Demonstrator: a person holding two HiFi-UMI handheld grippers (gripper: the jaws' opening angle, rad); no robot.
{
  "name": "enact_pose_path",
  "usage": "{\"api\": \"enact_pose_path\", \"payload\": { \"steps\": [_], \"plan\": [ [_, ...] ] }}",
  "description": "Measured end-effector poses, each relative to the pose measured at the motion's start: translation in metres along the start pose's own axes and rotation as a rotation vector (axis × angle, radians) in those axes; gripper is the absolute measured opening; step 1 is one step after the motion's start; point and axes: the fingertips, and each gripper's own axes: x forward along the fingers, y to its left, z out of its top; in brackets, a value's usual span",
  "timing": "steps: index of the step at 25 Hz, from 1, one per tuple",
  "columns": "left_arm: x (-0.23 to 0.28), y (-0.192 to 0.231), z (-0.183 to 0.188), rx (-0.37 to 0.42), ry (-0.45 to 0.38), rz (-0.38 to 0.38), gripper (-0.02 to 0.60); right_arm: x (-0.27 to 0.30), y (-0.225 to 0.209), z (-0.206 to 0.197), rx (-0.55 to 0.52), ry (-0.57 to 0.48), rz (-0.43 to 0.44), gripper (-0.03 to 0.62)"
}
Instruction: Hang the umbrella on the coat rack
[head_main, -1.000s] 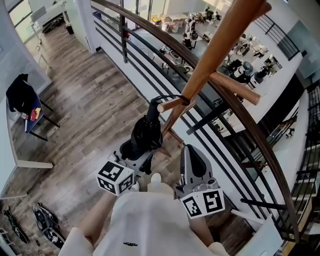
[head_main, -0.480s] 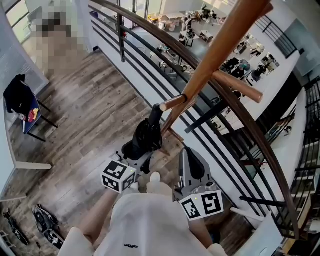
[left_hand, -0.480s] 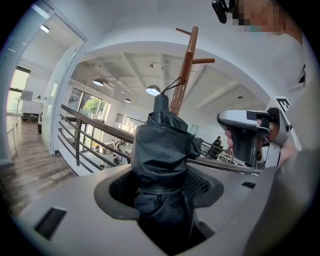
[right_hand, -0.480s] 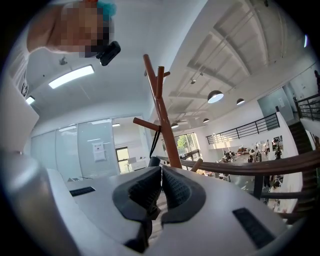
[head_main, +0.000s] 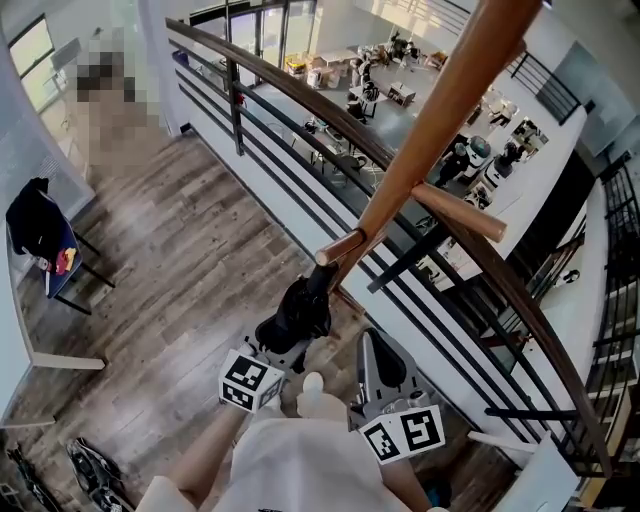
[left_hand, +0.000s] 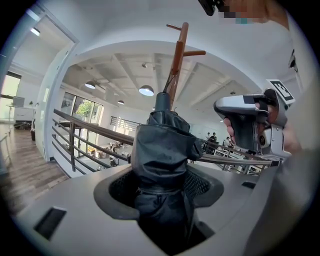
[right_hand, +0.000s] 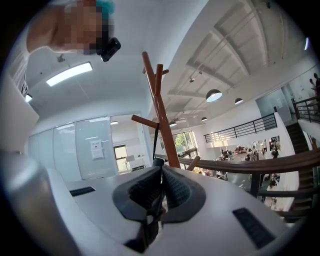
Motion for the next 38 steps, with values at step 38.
{"api": "enact_pose_path", "payload": {
  "steps": [38],
  "plan": [
    [0.022,-0.038,-0.018,-0.025,0.122,0.027,0.296,-0.006,-0.012,-0.004,0.059,-0.014,0.057,0.035]
  ]
}}
